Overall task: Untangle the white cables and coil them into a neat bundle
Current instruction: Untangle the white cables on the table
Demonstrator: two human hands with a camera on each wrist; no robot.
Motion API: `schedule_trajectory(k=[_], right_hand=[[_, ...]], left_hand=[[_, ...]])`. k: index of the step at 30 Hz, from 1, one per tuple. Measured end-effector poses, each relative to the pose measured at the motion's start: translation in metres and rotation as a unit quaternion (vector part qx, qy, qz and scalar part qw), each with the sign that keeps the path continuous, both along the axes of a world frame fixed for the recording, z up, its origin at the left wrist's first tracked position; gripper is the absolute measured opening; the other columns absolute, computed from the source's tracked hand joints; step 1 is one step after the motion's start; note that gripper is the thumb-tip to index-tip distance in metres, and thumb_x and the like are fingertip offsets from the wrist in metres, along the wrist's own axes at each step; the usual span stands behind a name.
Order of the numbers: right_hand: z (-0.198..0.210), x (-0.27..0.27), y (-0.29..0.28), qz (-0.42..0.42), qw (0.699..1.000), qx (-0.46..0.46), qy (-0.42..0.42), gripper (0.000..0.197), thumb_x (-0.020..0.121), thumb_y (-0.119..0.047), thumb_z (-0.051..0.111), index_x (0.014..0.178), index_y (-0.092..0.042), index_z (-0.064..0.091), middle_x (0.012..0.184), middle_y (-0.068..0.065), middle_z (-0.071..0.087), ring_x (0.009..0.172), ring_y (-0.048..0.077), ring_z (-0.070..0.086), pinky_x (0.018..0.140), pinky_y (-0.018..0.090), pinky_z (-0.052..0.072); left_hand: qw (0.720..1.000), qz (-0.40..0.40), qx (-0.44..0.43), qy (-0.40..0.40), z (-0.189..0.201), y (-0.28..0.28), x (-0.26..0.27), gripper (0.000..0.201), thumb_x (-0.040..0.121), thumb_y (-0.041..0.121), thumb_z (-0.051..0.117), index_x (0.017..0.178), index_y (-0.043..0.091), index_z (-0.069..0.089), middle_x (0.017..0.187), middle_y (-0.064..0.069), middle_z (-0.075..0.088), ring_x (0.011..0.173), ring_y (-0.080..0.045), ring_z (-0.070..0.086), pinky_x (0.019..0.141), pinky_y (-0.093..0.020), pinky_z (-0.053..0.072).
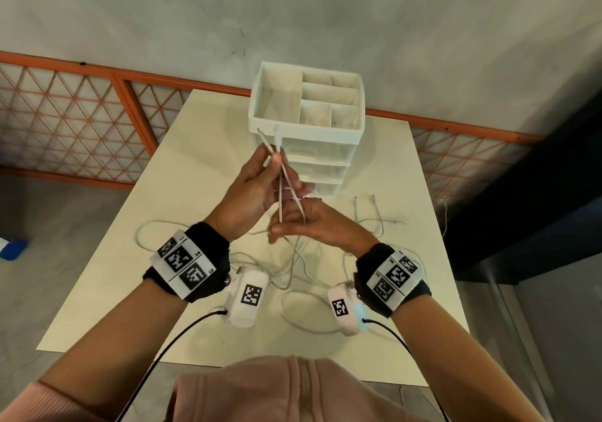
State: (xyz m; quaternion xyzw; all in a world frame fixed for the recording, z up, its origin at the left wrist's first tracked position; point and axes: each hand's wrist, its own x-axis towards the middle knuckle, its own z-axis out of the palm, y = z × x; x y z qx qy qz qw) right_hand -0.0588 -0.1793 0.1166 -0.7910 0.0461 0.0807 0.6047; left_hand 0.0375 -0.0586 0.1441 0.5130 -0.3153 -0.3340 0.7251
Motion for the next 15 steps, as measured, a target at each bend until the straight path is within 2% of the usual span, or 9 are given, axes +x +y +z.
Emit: schedule_trajectory(k=[2,4,6,8,11,13,15], right_hand=[[-0.008,-0.001,-0.004,-0.001,0.999,-0.035,0.016,0.011,0.088,-0.019,0.065,0.089,-0.008,0.067,0.077,0.001,0.067,0.074,0.008,0.062,0.080,0.024,0.050],[-0.013,-0.002,-0.015,-0.003,0.997,-0.072,0.031,0.013,0.091,-0.021,0.061,0.088,-0.009,0.065,0.075,-0.005,0.064,0.069,0.004,0.057,0.071,0.015,0.047],[-0.017,-0.004,-0.030,0.017,0.987,-0.154,0.047,0.021,0.093,-0.029,0.057,0.088,-0.010,0.066,0.082,-0.005,0.065,0.078,0.006,0.060,0.076,0.013,0.044],[-0.026,-0.009,-0.048,0.028,0.968,-0.236,0.074,0.030,0.094,-0.036,0.054,0.088,-0.010,0.067,0.090,-0.003,0.068,0.093,0.013,0.061,0.090,0.024,0.042],[-0.044,-0.021,-0.073,-0.008,0.939,-0.327,0.110,0.036,0.093,-0.042,0.053,0.090,-0.007,0.064,0.086,-0.010,0.069,0.091,0.013,0.060,0.101,0.048,0.037],[-0.051,-0.029,-0.083,-0.036,0.930,-0.342,0.132,0.034,0.091,-0.041,0.055,0.092,-0.009,0.064,0.092,-0.005,0.070,0.094,0.014,0.059,0.103,0.053,0.034],[-0.052,-0.034,-0.085,-0.027,0.929,-0.344,0.136,0.026,0.090,-0.040,0.058,0.091,-0.014,0.065,0.099,-0.001,0.071,0.098,0.015,0.060,0.102,0.055,0.034]], left_hand=[[0.999,-0.004,-0.043,0.028,0.008,0.003,0.004,0.024,0.104,0.018,0.024,0.091,0.014,0.043,0.059,0.006,0.046,0.049,-0.012,0.048,0.058,-0.027,0.052],[0.997,0.001,-0.062,0.040,0.011,0.006,0.010,0.025,0.104,0.020,0.024,0.086,0.015,0.040,0.056,0.009,0.036,0.044,-0.007,0.030,0.049,-0.021,0.039],[0.997,0.020,-0.070,0.034,0.012,0.012,0.016,0.025,0.104,0.021,0.024,0.084,0.016,0.039,0.056,0.010,0.033,0.044,-0.005,0.023,0.045,-0.018,0.029],[0.996,0.043,-0.076,0.023,0.014,0.019,0.023,0.025,0.104,0.022,0.026,0.083,0.017,0.038,0.055,0.011,0.032,0.044,-0.005,0.022,0.045,-0.019,0.023],[0.992,0.087,-0.085,0.031,0.019,0.033,0.036,0.026,0.103,0.023,0.028,0.081,0.018,0.039,0.053,0.012,0.031,0.045,-0.005,0.021,0.046,-0.022,0.018],[0.990,0.115,-0.081,0.030,0.020,0.040,0.043,0.026,0.103,0.025,0.031,0.079,0.019,0.039,0.053,0.012,0.030,0.045,-0.006,0.019,0.046,-0.022,0.017],[0.988,0.146,-0.049,-0.009,0.017,0.042,0.043,0.027,0.100,0.029,0.039,0.076,0.019,0.034,0.054,0.009,0.025,0.045,-0.007,0.017,0.043,-0.021,0.017]])
